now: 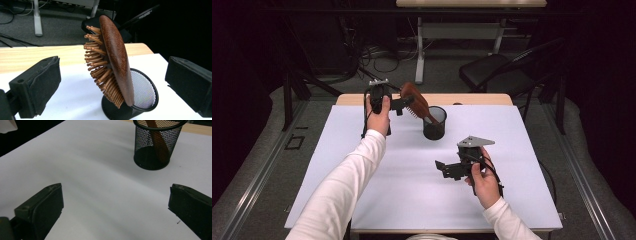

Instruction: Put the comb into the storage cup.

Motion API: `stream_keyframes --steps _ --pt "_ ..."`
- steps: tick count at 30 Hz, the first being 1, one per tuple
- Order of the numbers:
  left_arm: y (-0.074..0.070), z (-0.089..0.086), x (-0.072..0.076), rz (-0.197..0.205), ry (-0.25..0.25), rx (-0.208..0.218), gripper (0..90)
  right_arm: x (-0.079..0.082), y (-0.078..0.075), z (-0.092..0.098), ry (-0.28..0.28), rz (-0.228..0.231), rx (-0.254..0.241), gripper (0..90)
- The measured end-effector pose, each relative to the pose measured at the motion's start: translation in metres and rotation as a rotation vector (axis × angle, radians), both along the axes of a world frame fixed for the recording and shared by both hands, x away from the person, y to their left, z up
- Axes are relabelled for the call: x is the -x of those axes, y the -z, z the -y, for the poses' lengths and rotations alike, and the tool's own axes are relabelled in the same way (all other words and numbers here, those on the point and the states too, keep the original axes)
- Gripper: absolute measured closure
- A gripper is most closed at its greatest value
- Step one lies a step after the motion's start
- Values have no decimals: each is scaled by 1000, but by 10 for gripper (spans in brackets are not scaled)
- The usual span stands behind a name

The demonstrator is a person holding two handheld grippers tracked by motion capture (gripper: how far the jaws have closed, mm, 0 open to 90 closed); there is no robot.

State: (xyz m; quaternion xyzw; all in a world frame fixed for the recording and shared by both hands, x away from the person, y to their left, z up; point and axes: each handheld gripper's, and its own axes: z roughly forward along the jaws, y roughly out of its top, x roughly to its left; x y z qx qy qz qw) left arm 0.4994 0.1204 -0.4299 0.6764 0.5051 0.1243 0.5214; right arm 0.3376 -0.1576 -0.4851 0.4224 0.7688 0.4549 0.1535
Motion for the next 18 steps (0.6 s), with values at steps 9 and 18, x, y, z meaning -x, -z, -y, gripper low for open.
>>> stream_keyframes --steps 9,18 --pt "-9 -7 8 24 47 -93 4 -3 -3 0 -12 -7 32 0" --pt "-17 -18 19 50 76 -159 4 -6 -3 5 -4 -13 42 0"
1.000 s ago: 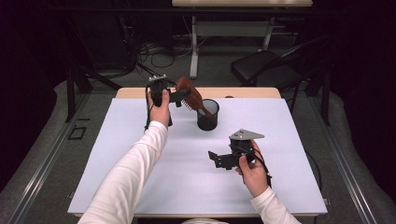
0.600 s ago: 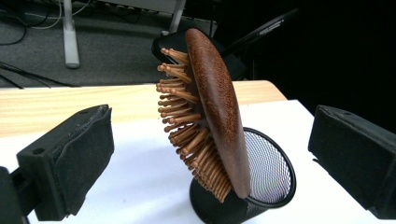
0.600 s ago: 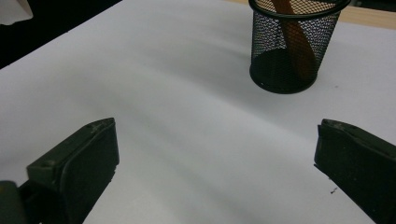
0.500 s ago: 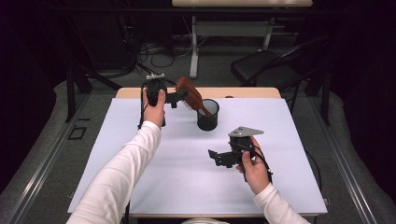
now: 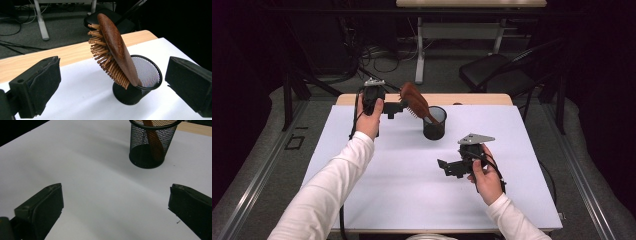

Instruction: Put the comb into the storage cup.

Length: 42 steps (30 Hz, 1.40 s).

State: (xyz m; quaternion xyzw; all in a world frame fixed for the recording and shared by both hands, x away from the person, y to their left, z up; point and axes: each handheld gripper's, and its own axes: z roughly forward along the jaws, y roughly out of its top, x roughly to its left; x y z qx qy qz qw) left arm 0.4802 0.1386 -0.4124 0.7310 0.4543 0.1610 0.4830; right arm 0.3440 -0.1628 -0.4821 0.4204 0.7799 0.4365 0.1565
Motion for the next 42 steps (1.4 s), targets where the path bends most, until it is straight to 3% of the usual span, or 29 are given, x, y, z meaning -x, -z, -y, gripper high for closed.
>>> stream_keyframes --steps 4,9,24,42 --pt "-3 -5 7 8 12 -4 3 0 -2 4 3 4 -4 0" --pt "-6 -10 16 23 35 -38 4 2 -4 9 12 12 -10 0" --pt "-5 -21 48 11 98 -37 4 10 -6 28 40 24 -8 0" --pt "9 -56 83 11 85 -28 6 21 3 63 111 19 -28 0"
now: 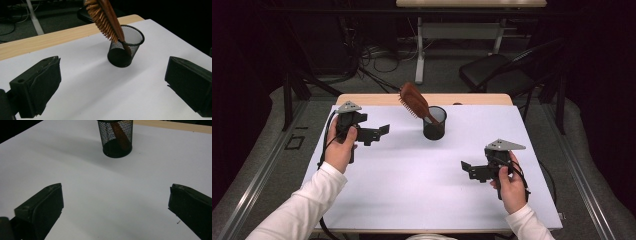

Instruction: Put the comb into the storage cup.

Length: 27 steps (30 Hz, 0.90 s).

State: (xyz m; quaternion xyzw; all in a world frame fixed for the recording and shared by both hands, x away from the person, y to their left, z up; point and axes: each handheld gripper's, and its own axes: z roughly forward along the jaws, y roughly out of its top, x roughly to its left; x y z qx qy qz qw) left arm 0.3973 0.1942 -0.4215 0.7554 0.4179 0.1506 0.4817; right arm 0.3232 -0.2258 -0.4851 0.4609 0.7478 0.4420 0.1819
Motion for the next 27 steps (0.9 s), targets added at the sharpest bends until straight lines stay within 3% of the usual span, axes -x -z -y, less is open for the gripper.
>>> stream_keyframes --steps 11,27 --pt "13 -23 17 3 -35 27 7 5 8 14 29 -1 3 0" --pt "37 -38 36 -3 -72 80 9 11 18 26 57 -7 -12 0"
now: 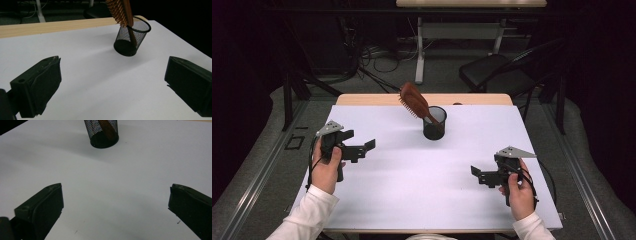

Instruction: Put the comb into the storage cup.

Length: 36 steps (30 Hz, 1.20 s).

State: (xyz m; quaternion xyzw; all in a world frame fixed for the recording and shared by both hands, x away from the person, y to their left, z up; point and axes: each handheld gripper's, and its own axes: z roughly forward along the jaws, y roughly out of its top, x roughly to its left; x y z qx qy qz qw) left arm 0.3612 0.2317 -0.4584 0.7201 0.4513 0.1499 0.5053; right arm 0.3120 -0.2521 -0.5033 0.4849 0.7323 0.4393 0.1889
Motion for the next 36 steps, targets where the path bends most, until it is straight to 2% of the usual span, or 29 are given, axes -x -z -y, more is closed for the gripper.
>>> stream_keyframes --steps 8,16,23,32,36 --pt "17 -5 4 -17 -20 7 9 2 4 3 9 -1 -2 0" --pt "31 -6 9 -14 -30 -35 9 3 7 4 17 6 8 0" --pt "39 -5 13 4 -23 -48 9 3 9 5 22 12 6 0" --pt "47 -6 16 31 -26 -14 9 4 12 3 23 17 9 0" --pt "50 -8 18 33 -23 -14 9 4 15 -1 15 21 22 0"
